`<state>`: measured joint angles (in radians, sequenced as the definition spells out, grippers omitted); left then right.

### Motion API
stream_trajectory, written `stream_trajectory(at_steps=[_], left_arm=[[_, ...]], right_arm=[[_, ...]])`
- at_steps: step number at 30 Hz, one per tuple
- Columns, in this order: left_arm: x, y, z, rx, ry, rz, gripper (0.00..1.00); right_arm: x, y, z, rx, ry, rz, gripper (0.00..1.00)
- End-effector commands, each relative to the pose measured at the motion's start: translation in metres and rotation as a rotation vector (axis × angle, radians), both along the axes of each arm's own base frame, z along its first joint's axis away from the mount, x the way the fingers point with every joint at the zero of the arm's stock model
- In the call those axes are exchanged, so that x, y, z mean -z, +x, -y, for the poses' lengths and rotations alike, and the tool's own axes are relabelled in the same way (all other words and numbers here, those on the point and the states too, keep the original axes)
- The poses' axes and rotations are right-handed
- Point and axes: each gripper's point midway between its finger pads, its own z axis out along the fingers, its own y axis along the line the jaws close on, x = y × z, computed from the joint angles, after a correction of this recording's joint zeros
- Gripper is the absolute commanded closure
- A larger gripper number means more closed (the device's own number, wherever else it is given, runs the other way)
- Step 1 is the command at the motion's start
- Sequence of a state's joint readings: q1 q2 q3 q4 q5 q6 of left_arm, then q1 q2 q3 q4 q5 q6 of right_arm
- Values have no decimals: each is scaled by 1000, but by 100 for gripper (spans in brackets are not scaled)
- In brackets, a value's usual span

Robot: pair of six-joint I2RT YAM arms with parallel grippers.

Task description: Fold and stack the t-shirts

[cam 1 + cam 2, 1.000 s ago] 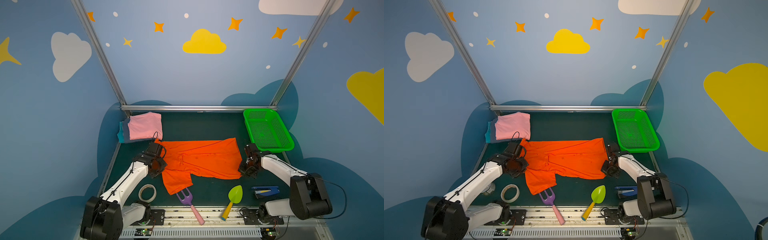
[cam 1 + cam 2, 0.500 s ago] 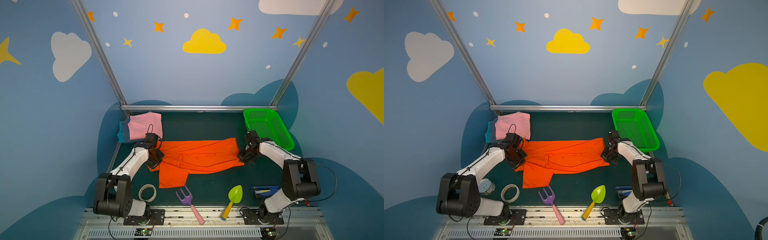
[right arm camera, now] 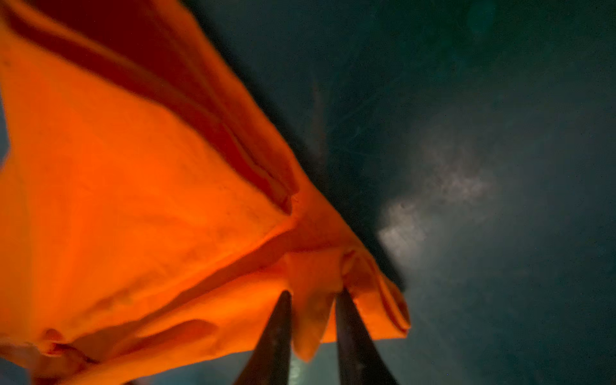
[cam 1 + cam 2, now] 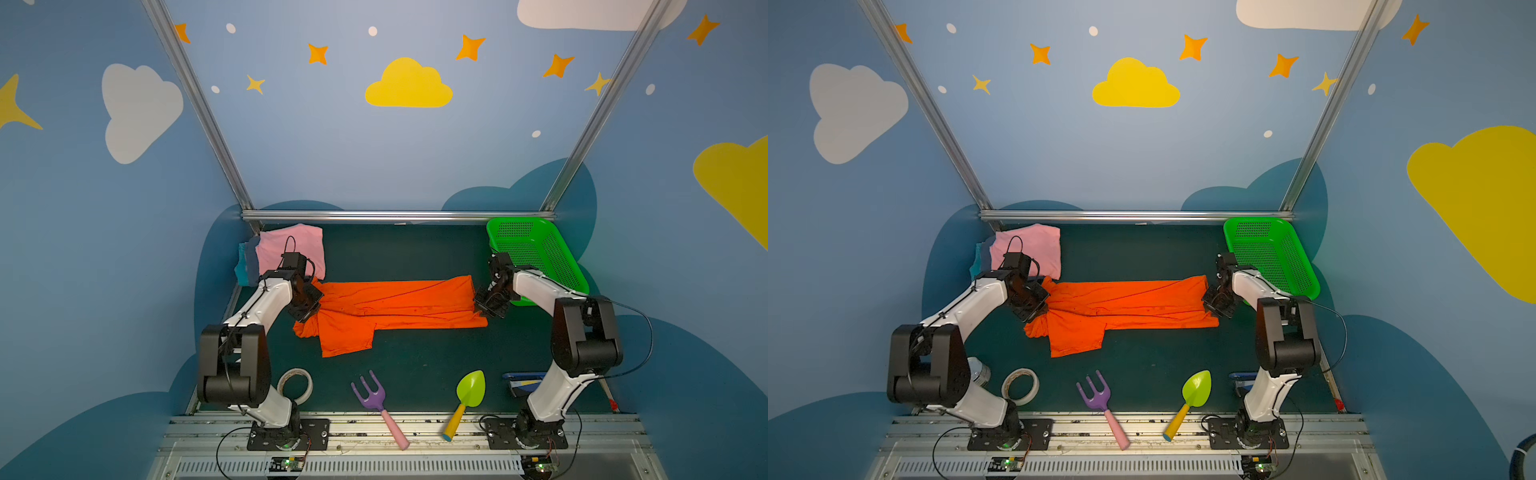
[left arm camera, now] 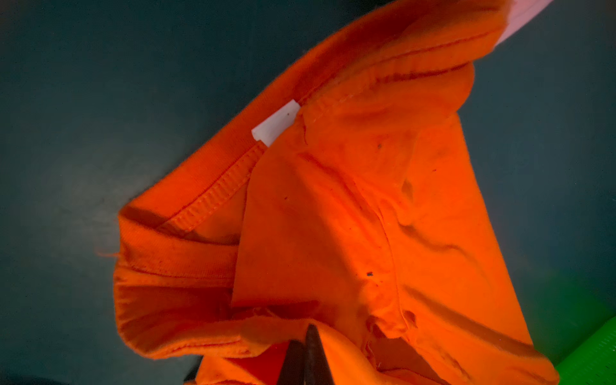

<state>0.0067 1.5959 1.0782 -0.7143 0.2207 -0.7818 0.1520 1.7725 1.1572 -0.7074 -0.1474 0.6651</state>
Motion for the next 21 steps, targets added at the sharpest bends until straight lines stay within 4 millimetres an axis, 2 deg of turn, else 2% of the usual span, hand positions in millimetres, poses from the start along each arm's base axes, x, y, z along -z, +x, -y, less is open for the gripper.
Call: stream_trajectory(at_steps=[1,6,8,11,14,16,18,19,21], left_arm=[[8,8,-2,-1,-13,-24,93],[24,18,-10,-22,2,-99,91],[28,24,-17,-32,31,-114,86],[25,34,-20,-39,42,-109,76],[11,42,-22,-44,49,-76,68],[0,42,-22,-43,58,-52,68],[-13,38,-20,-30,64,-22,69],[-19,33,-18,-18,68,-10,70],[-29,20,-11,16,77,8,73]], right_arm=[[-9,4,2,-10,-11,16,66],[-35,8,4,-4,-25,81,64],[-49,9,2,-13,-28,122,64],[-72,6,-6,-56,-50,191,64],[-90,-6,-19,-133,-93,249,64],[-95,-15,-38,-209,-85,285,73],[-95,-27,-64,-314,-46,321,94],[-93,-34,-78,-365,-30,330,100],[-85,-45,-99,-438,-18,324,100]])
